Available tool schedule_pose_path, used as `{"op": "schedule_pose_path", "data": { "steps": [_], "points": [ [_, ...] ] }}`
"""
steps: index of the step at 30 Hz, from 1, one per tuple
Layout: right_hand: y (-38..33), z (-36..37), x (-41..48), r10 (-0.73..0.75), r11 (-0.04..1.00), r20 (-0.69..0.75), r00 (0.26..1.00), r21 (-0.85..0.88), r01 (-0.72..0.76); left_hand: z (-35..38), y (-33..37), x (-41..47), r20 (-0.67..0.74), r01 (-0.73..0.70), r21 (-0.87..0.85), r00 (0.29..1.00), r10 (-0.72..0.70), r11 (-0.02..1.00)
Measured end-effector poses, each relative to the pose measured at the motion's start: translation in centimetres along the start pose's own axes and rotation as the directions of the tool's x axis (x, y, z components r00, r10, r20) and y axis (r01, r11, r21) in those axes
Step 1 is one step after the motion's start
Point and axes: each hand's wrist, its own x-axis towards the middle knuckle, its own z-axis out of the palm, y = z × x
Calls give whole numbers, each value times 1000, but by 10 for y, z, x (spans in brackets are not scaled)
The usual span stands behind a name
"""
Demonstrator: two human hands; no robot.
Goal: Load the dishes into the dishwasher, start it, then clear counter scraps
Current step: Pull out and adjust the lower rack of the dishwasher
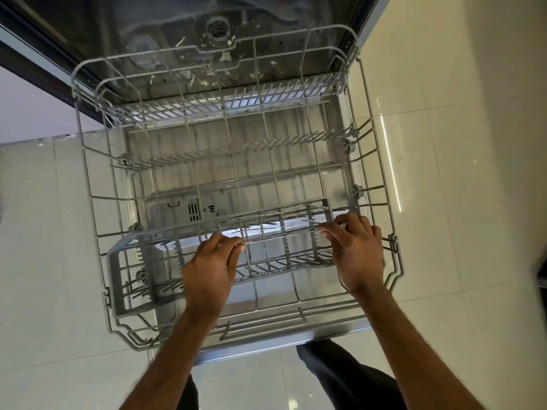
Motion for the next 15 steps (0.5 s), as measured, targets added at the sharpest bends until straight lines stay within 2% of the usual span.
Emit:
{"op": "schedule_pose_path", "data": {
  "steps": [9,12,15],
  "points": [
    [1,-6,-3,59,998,-47,997,30,-58,-6,13,9,34,-39,10,999,38,999],
    [-3,-20,-13,118,993,-46,992,32,-117,-23,26,8,58,-34,18,998,33,999],
    [-19,-43,-21,96,995,-7,995,31,-96,-54,38,7,41,-12,32,999,11,999]
  ]
}}
